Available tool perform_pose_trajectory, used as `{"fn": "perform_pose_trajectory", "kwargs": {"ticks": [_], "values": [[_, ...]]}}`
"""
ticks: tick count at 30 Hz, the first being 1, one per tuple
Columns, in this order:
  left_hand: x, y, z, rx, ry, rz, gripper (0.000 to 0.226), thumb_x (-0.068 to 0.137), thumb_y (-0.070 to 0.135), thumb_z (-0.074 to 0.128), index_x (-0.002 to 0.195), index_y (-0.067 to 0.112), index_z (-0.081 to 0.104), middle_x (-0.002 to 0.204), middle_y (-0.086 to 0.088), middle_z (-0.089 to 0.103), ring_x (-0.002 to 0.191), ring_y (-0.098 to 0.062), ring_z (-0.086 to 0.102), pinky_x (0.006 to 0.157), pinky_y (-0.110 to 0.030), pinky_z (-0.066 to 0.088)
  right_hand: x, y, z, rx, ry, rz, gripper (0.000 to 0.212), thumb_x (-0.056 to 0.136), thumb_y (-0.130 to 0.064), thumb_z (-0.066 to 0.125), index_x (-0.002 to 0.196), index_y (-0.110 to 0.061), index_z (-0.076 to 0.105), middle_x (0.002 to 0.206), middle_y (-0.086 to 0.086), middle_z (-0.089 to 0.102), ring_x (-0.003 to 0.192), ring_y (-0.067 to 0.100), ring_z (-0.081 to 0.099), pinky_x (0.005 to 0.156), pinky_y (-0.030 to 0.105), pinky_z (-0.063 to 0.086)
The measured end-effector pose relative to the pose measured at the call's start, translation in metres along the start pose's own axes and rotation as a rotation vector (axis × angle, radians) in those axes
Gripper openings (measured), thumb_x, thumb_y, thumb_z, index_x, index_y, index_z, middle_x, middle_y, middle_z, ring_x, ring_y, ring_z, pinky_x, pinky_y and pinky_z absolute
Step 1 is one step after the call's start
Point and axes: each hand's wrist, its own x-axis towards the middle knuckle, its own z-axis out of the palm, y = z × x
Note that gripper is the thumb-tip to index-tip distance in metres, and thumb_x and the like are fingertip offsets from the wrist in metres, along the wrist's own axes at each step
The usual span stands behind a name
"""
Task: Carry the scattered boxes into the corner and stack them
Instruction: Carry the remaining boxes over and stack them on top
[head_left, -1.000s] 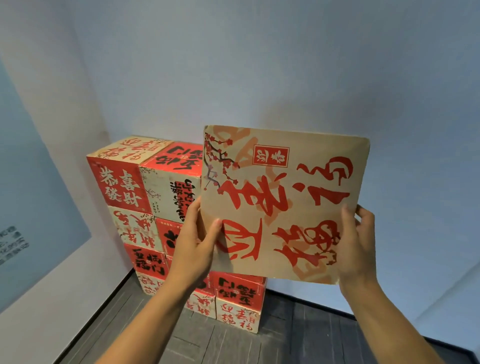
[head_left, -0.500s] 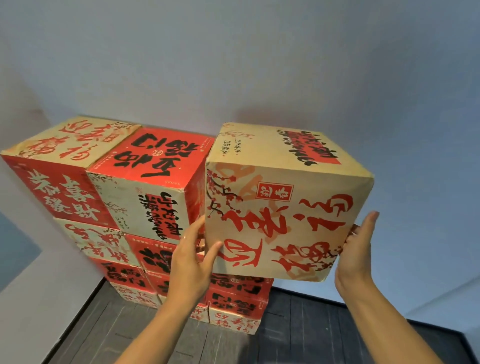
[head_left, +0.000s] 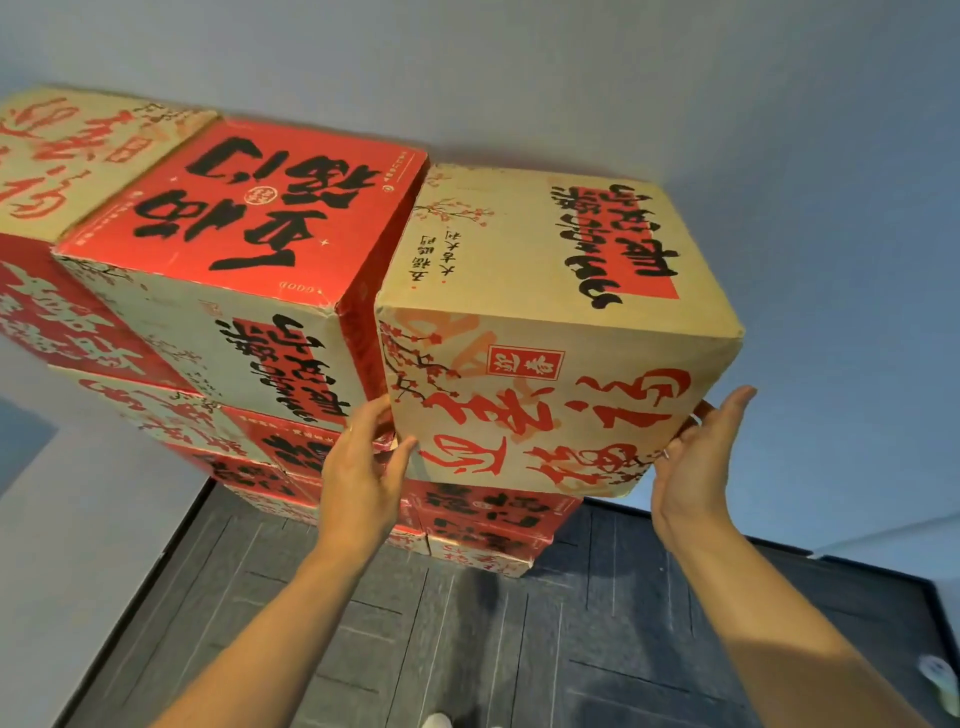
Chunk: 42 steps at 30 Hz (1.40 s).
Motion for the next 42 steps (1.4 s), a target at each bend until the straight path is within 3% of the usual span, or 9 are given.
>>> {"fn": "perform_pose_trajectory", "kwargs": {"ticks": [7, 11, 13, 16, 18, 22, 31, 38, 42], "values": [[0.011, -0.022, 0.019, 0.033, 0.019, -0.128, 0.035, 0.102, 0.013, 0.065, 0.136, 0.018, 0.055, 0.120, 0.015, 0.060, 0.097, -0.011, 0.063, 0.085, -0.027, 0.056, 0.021, 0.040, 0.005, -0.090, -0.015, -0.021, 0.044, 0.108, -0.063, 0.011, 0.122, -0.054, 0.052, 0.116, -0.030, 0.066, 0.110, -0.011, 0.061, 0.090, 0.014, 0.047], [0.010, -0.025, 0.021, -0.229, 0.107, -0.446, 0.025, 0.103, 0.015, 0.064, 0.125, 0.024, 0.054, 0.117, 0.012, 0.062, 0.097, -0.014, 0.063, 0.086, -0.026, 0.053, 0.035, 0.048, -0.007, -0.042, 0.025, 0.014, 0.071, 0.105, -0.070, 0.012, 0.147, -0.032, 0.054, 0.138, -0.010, 0.066, 0.133, 0.007, 0.057, 0.120, 0.032, 0.032], [0.015, -0.019, 0.019, -0.639, 0.155, -0.837, 0.010, 0.106, 0.021, 0.059, 0.116, 0.020, 0.057, 0.113, -0.003, 0.062, 0.091, -0.017, 0.060, 0.084, -0.036, 0.055, 0.043, 0.048, -0.009, -0.020, 0.057, 0.076, 0.070, 0.105, -0.070, 0.015, 0.149, -0.031, 0.052, 0.138, -0.014, 0.063, 0.131, 0.007, 0.055, 0.118, 0.034, 0.030], [0.027, 0.003, 0.016, -1.026, 0.120, -1.136, 0.032, 0.106, 0.043, 0.054, 0.114, 0.013, 0.059, 0.094, -0.008, 0.062, 0.086, -0.023, 0.061, 0.080, -0.044, 0.058, 0.050, 0.052, -0.003, 0.019, 0.023, 0.144, 0.042, 0.116, -0.040, 0.024, 0.115, -0.029, 0.064, 0.090, -0.019, 0.073, 0.090, 0.002, 0.060, 0.083, 0.021, 0.051], [0.035, 0.013, 0.019, -1.060, 0.132, -1.117, 0.046, 0.104, 0.050, 0.055, 0.129, 0.011, 0.060, 0.091, -0.006, 0.064, 0.081, -0.020, 0.059, 0.082, -0.039, 0.060, 0.047, 0.055, 0.003, 0.035, -0.049, 0.192, 0.042, 0.117, -0.033, 0.025, 0.095, -0.031, 0.061, 0.074, -0.017, 0.072, 0.077, 0.002, 0.062, 0.068, 0.018, 0.055], [0.047, 0.015, 0.023, -1.019, 0.167, -1.089, 0.058, 0.106, 0.056, 0.048, 0.149, 0.018, 0.055, 0.123, 0.010, 0.062, 0.072, -0.011, 0.048, 0.085, -0.031, 0.049, 0.034, 0.064, 0.008, 0.047, -0.165, 0.228, 0.041, 0.114, -0.045, 0.027, 0.106, -0.034, 0.066, 0.095, -0.011, 0.078, 0.095, 0.009, 0.067, 0.089, 0.029, 0.054], [0.058, -0.003, 0.024, -1.045, 0.108, -1.054, 0.060, 0.105, 0.060, 0.045, 0.154, 0.025, 0.050, 0.158, -0.008, 0.051, 0.151, -0.029, 0.042, 0.119, -0.053, 0.041, 0.035, 0.065, 0.016, 0.090, -0.180, 0.202, 0.042, 0.114, -0.046, 0.031, 0.111, -0.028, 0.068, 0.102, -0.006, 0.077, 0.100, 0.015, 0.066, 0.096, 0.036, 0.052], [0.060, 0.001, 0.021, -1.014, 0.065, -0.991, 0.057, 0.107, 0.060, 0.039, 0.156, 0.033, 0.047, 0.161, -0.006, 0.048, 0.149, -0.028, 0.043, 0.120, -0.053, 0.041, 0.043, 0.067, 0.018, 0.048, -0.212, 0.195, 0.042, 0.116, -0.032, 0.027, 0.100, -0.025, 0.065, 0.080, -0.011, 0.076, 0.072, 0.001, 0.071, 0.063, 0.020, 0.058], [0.059, 0.002, 0.021, -0.980, 0.049, -0.976, 0.055, 0.107, 0.062, 0.038, 0.150, 0.032, 0.055, 0.159, -0.005, 0.051, 0.147, -0.029, 0.046, 0.118, -0.050, 0.042, 0.049, 0.059, 0.023, 0.029, -0.231, 0.184, 0.045, 0.115, -0.035, 0.026, 0.097, -0.027, 0.066, 0.081, -0.011, 0.078, 0.080, 0.005, 0.072, 0.069, 0.024, 0.060]]}}
